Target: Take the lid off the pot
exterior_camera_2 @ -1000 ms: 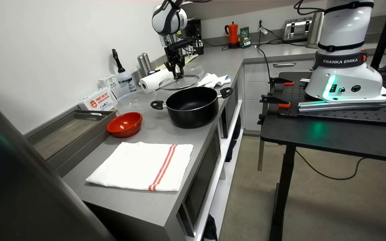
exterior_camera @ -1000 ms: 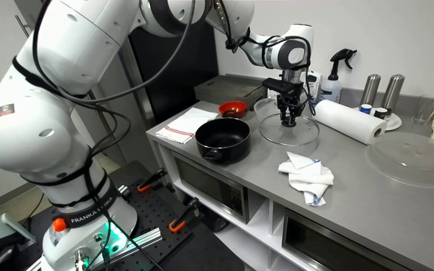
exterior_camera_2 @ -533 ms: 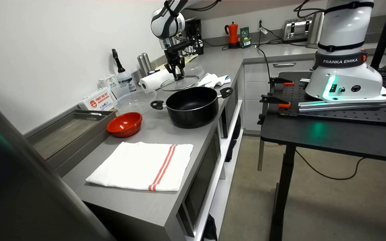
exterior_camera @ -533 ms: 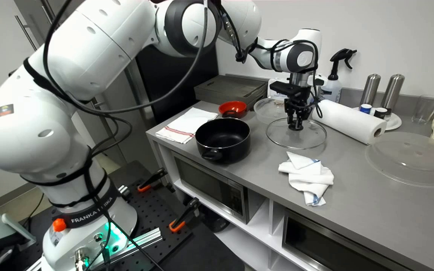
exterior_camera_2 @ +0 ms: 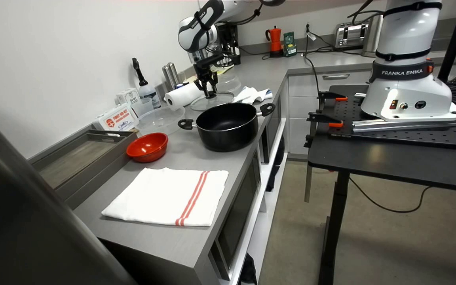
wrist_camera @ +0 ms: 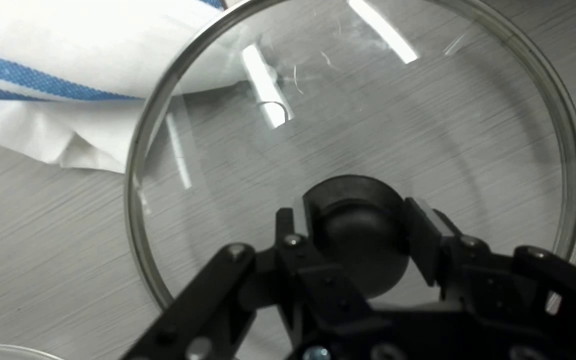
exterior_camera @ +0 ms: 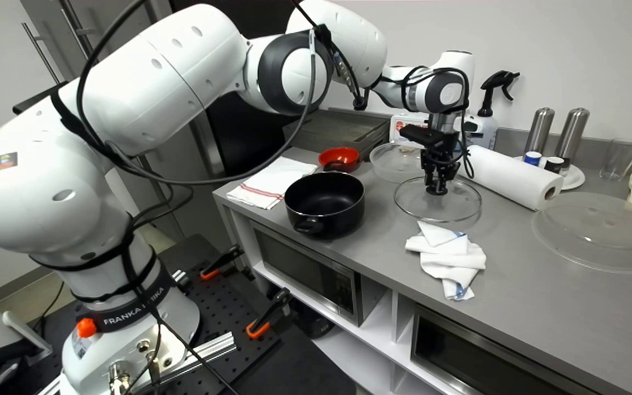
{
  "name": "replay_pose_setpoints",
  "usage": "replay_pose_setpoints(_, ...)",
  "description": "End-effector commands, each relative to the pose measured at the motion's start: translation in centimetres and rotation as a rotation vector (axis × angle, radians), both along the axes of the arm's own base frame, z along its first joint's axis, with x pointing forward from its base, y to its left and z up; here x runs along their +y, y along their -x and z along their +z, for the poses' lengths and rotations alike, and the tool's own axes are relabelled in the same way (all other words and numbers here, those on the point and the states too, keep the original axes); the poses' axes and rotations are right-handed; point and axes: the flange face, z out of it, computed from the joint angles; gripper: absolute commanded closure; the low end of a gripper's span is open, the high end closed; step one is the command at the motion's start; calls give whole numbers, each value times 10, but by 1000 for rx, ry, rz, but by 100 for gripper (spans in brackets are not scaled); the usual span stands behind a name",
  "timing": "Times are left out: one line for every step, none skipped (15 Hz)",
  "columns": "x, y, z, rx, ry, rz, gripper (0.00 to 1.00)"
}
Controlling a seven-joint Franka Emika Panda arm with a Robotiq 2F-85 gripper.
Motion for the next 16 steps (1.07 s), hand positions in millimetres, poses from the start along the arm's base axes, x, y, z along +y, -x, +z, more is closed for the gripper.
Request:
replay_pose_setpoints(0,-13,7,-37,-7,-30,76)
replay_pose_setpoints(1,-15,6,-45,-10,-32,76)
replay_pose_setpoints(1,-17,5,-52,-11,-35,76)
replay_pose_setpoints(2,-17,3,-54,-8,-36,76)
replay_pose_setpoints(2,-18,0,-57,-8,-38,76)
replay_pose_setpoints(3,-19,-2,-61,-6,-40,76)
replay_pose_setpoints(3,-19,-6,-61,-5,-41,76)
replay_pose_setpoints(2,-19,-9,-60,-4,-42,76)
replay_pose_setpoints(2,-18,-12,-60,-2,-43,76)
replay_pose_setpoints(1,-18,-15,-61,-3,-45,76)
replay_pose_setpoints(1,-18,-18,-63,-2,-48,76)
replay_pose_setpoints(0,-18,-20,-67,-4,-50,76)
replay_pose_setpoints(1,-18,-22,-68,-5,-53,76)
replay_pose_setpoints(1,-18,-24,-69,-7,-54,76)
replay_pose_setpoints(2,-18,-26,-67,-12,-55,76)
replay_pose_setpoints(2,-17,-28,-66,-14,-54,76)
